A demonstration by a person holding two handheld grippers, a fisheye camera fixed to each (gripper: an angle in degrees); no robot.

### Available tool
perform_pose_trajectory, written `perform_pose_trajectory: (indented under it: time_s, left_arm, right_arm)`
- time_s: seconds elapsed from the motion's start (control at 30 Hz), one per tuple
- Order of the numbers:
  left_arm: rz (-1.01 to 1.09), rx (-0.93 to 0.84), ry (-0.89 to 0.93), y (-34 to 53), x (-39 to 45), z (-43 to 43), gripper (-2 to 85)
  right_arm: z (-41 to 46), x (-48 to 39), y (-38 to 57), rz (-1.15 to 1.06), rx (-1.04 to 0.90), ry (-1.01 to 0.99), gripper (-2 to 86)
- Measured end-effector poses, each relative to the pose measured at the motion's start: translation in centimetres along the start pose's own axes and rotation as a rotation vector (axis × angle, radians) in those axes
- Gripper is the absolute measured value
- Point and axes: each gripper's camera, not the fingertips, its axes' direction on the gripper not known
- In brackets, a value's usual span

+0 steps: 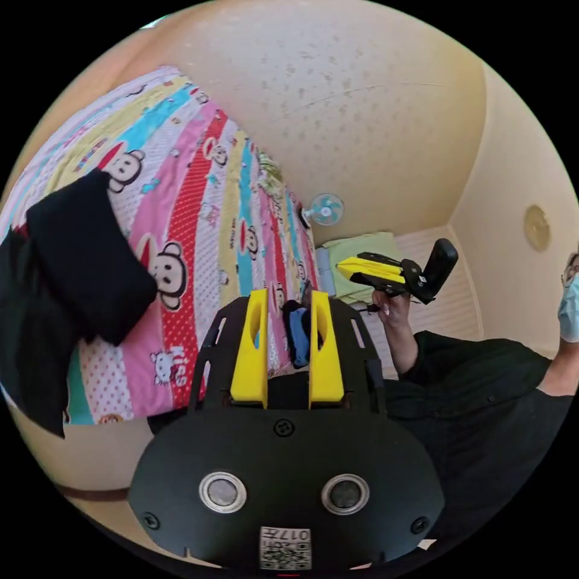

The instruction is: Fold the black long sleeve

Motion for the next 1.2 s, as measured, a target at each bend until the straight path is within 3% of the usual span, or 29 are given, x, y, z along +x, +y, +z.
perform_pose_trajectory:
  time_s: [0.1,0.13,0.23,0.3,0.53,0.67,0.73,1.0,1.07,1.2]
  left_arm:
    - [0.132,0.08,0.314,-3.1,4.9,5.0,11.1]
    - [0.168,0.105,0.419,-3.5,6.4,7.0,10.4]
    - [0.175,0.072,0.565,-2.9,8.7,12.9,12.1]
    - [0.135,0.018,0.557,-1.7,9.2,16.7,12.2]
    - [0.032,-0.24,0.601,3.3,10.3,30.4,11.7]
    - [0.052,-0.316,0.581,4.3,11.2,35.7,11.5]
    - [0.05,-0.342,0.58,4.6,11.4,39.1,11.5]
    - [0.057,-0.525,0.369,7.1,11.6,50.8,11.2]
    - [0.038,-0.567,0.267,8.1,10.9,53.0,11.2]
    - [-0.045,-0.602,0.175,9.9,8.8,56.0,11.2]
  right_arm:
    - [-8.0,-3.5,3.8,-0.063,0.186,0.246,0.7]
    - [-10.0,-4.7,5.9,-0.019,0.232,0.435,0.6]
    - [-12.0,-7.1,11.9,-0.049,0.214,0.718,0.5]
    - [-12.8,-7.3,15.8,0.029,0.202,0.754,0.5]
    - [-18.8,-3.9,38.3,0.533,0.581,0.48,0.4]
    - [-21.8,-2.8,53.1,0.721,0.896,0.579,0.5]
    - [-23.2,-1.7,58.7,0.797,0.92,0.602,0.7]
    - [-24.3,8.9,83.1,1.196,0.608,0.52,4.0]
    - [-21.0,13.7,89.6,1.315,0.465,0.341,6.9]
    - [-14.1,19.8,94.7,1.337,0.365,0.021,10.7]
